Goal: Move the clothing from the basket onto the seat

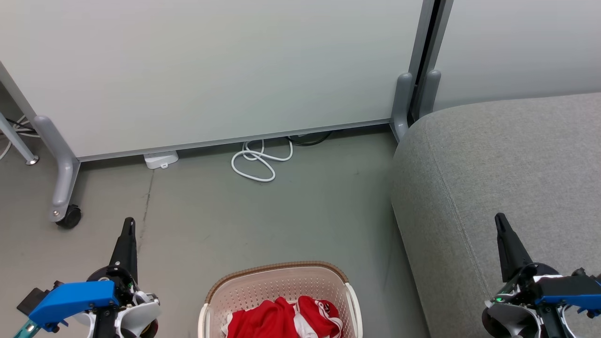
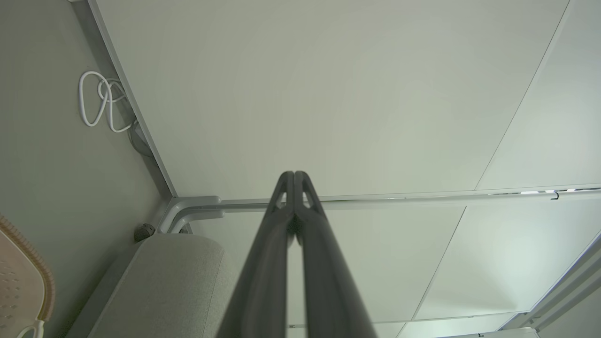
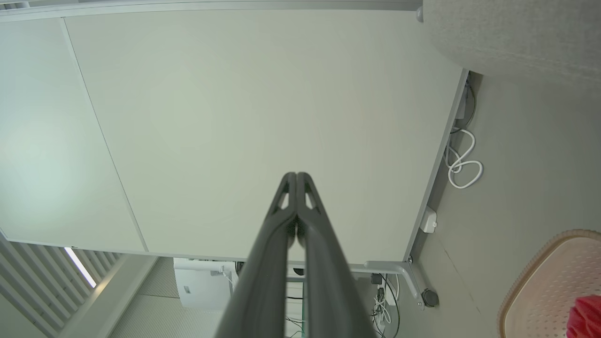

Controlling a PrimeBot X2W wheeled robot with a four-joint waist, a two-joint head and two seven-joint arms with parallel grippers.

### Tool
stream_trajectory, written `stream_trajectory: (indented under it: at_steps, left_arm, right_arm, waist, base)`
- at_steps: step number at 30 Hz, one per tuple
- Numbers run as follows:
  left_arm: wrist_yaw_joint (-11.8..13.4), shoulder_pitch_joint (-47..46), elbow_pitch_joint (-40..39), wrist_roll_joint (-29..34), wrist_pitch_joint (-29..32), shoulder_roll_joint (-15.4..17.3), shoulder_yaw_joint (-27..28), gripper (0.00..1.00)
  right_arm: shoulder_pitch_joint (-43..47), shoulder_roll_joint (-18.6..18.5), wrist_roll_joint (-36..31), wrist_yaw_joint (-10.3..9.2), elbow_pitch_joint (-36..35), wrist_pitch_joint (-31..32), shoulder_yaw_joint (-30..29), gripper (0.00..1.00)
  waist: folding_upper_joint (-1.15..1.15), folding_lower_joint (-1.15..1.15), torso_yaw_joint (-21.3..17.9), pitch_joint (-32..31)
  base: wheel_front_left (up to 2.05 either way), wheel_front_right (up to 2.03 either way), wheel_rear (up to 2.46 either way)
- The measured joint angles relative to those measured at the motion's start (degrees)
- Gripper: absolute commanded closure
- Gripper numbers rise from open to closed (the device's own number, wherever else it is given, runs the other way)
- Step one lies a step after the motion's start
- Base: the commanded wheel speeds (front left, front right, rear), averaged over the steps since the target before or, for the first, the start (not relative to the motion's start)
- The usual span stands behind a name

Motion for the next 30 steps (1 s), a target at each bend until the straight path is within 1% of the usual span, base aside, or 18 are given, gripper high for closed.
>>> stream_trajectory:
  at_steps: [17, 18, 24, 30]
  left_arm:
    - [0.00, 0.00, 0.00, 0.00, 0.00, 0.00, 0.00, 1.00]
    - [0.04, 0.06, 0.19, 0.00, -0.02, -0.01, -0.01, 0.00]
    - [0.15, 3.57, 3.01, 0.01, -0.27, -0.65, -0.10, 0.00]
    - [0.16, 3.77, 2.58, 1.04, -2.00, -0.73, -1.07, 0.00]
  right_arm:
    - [0.00, 0.00, 0.00, 0.00, 0.00, 0.00, 0.00, 1.00]
    - [0.08, 0.02, -0.01, -0.01, 0.13, 0.00, 0.01, 0.00]
    - [2.89, 0.48, -0.01, -0.05, 2.93, -0.20, 0.45, 0.00]
    - [2.93, 0.51, -1.01, -0.09, 2.90, -1.91, 2.05, 0.00]
  waist:
    - [0.00, 0.00, 0.00, 0.00]
    - [0.00, 0.00, 0.00, 0.00]
    - [0.00, 0.00, 0.00, 0.00]
    - [0.00, 0.00, -0.02, -0.02]
  base:
    - [0.00, 0.00, 0.00]
    - [0.00, 0.00, 0.00]
    - [0.00, 0.00, 0.00]
    - [0.00, 0.00, 0.00]
